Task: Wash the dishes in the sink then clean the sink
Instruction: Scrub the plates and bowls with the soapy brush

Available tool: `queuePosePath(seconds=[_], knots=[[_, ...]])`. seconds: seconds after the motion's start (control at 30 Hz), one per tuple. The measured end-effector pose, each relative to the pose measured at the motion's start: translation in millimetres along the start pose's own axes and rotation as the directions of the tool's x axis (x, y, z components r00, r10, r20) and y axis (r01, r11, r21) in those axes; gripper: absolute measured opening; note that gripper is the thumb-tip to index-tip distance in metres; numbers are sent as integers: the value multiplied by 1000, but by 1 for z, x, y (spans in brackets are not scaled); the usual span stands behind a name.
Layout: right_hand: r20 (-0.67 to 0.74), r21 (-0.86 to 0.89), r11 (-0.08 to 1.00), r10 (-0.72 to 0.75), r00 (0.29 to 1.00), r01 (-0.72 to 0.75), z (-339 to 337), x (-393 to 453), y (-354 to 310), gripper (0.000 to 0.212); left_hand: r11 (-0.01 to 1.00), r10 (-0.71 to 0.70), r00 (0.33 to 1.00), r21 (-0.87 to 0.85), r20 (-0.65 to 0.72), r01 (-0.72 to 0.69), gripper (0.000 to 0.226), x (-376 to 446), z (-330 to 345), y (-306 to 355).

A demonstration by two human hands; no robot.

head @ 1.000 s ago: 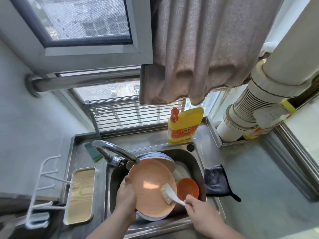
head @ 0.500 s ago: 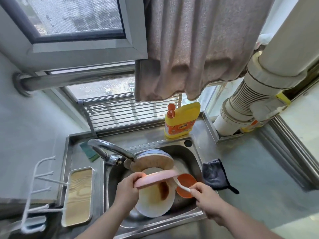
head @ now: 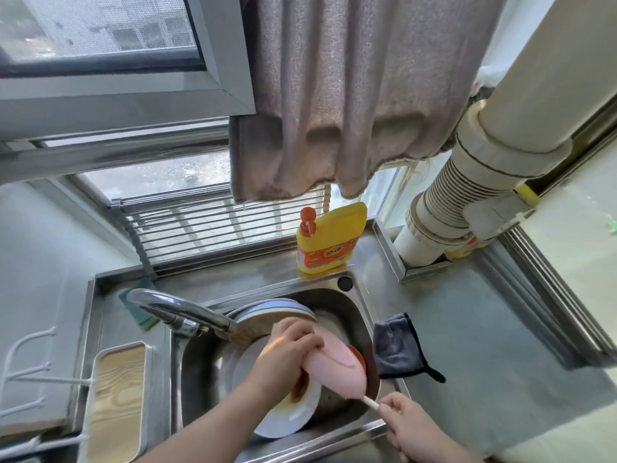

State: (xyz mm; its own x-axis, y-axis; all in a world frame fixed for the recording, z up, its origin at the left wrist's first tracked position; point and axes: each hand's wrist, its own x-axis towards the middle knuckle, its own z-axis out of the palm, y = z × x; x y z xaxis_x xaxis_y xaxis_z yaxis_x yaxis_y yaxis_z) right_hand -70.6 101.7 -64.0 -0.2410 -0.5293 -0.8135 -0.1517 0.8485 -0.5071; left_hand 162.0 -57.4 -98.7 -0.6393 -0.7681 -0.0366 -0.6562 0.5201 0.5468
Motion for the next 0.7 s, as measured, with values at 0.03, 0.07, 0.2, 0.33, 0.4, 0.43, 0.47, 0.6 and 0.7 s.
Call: queuePosePath(seconds=[0.03,0.07,0.2,0.33,0.4,0.43,0.47,0.6,0.7], knots=[[6,-10,1000,-3,1000,3,2,3,5,15,999,-33,999,-26,2,34,28,1,0,-2],[19,-28,1000,-13,1000,14,5,4,9,13,995,-88,996,-49,12,88,29,-3,-3,-2],[13,-92,993,-68,998,69,18,7,12,12,973,-223,975,63,-11,223,16,-26,10,-39],[98,-116,987,-96,990,108,28,16,8,12,913,-330,944,265,31,310,39,-40,22,-81],[148,-163,979,-96,984,120,31,18,4,13,868,-429,903,260,-33,422,36,-42,24,-85],[167,-178,976,-99,981,128,32,17,0,12,828,-496,865,256,-80,499,32,-42,18,-78],[181,-166,977,-105,978,136,34,16,-3,11,758,-596,788,213,-156,616,26,-42,16,-74],[98,46,997,-74,992,70,41,12,-35,14,402,-910,414,-223,8,888,47,-22,19,-74],[78,118,992,-49,996,39,44,14,-59,17,149,-965,232,-473,122,868,57,-2,25,-74]])
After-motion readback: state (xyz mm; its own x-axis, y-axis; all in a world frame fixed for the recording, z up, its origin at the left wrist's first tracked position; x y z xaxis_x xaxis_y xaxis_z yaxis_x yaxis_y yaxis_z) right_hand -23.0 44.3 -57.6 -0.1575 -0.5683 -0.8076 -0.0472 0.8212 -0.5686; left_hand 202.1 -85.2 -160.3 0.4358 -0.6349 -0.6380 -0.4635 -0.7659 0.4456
